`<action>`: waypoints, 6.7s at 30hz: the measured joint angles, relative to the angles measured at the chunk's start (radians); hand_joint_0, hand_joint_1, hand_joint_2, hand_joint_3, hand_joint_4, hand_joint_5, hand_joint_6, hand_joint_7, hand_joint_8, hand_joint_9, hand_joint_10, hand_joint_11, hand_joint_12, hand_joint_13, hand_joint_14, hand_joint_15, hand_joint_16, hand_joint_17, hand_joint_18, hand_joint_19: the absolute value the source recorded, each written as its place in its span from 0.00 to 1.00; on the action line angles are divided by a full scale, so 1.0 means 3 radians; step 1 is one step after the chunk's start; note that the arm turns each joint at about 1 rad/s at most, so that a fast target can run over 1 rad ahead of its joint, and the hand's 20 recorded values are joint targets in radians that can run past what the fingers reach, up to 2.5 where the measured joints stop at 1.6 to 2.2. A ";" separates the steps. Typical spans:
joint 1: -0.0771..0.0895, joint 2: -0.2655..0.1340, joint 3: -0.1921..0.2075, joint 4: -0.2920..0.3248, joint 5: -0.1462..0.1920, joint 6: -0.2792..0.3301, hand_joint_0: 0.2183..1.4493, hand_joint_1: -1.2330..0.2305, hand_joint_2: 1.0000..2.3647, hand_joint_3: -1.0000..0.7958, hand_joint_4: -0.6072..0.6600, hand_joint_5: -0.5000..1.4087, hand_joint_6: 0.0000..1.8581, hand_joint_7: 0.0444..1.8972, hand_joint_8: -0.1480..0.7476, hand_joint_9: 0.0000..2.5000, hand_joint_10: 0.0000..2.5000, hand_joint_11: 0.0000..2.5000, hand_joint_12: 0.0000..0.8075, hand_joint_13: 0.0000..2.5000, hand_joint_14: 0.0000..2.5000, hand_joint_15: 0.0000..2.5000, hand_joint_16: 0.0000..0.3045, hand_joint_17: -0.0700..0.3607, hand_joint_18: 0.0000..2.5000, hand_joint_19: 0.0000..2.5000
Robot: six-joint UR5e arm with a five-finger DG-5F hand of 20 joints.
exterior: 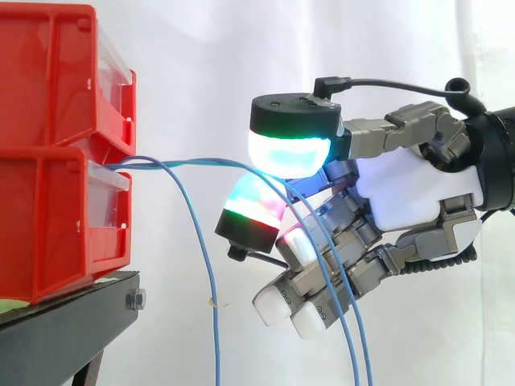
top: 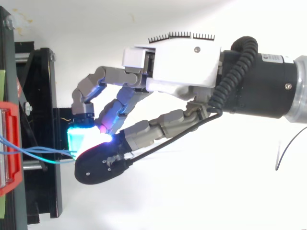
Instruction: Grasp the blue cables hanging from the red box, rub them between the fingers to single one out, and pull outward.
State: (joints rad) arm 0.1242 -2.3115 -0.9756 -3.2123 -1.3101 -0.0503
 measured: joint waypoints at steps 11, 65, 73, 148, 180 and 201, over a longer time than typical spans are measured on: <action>0.0002 0.0001 0.0000 -0.0018 -0.0003 0.0008 0.31 0.50 0.01 0.44 0.59 0.18 0.47 0.51 0.56 0.43 0.01 0.24 0.55 0.30 0.00 0.14 0.18 0.44 0.27 0.13; 0.0010 0.0004 0.0043 -0.0220 0.0000 0.0355 0.32 0.35 0.01 0.44 0.56 0.18 0.47 0.53 0.53 0.43 0.01 0.25 0.49 0.30 0.00 0.14 0.14 0.38 0.26 0.13; 0.0010 0.0001 0.0048 -0.0235 0.0005 0.0349 0.33 0.34 0.01 0.44 0.57 0.18 0.47 0.53 0.53 0.42 0.01 0.25 0.49 0.30 0.00 0.14 0.14 0.39 0.26 0.13; 0.0031 0.0001 0.0047 -0.0265 0.0010 0.0346 0.30 0.43 0.01 0.47 0.53 0.21 0.44 0.60 0.51 0.50 0.01 0.18 0.53 0.32 0.00 0.12 0.17 0.44 0.30 0.11; 0.0031 0.0001 0.0046 -0.0281 0.0010 0.0349 0.29 0.34 0.00 0.28 0.57 0.21 0.45 0.61 0.50 0.50 0.01 0.23 0.48 0.32 0.00 0.14 0.13 0.37 0.27 0.13; 0.0031 0.0001 0.0047 -0.0296 0.0009 0.0352 0.30 0.32 0.01 0.44 0.48 0.23 0.45 0.61 0.50 0.58 0.01 0.22 0.49 0.37 0.00 0.14 0.14 0.38 0.31 0.12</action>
State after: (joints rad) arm 0.1334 -2.3113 -0.9615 -3.3011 -1.3074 0.0552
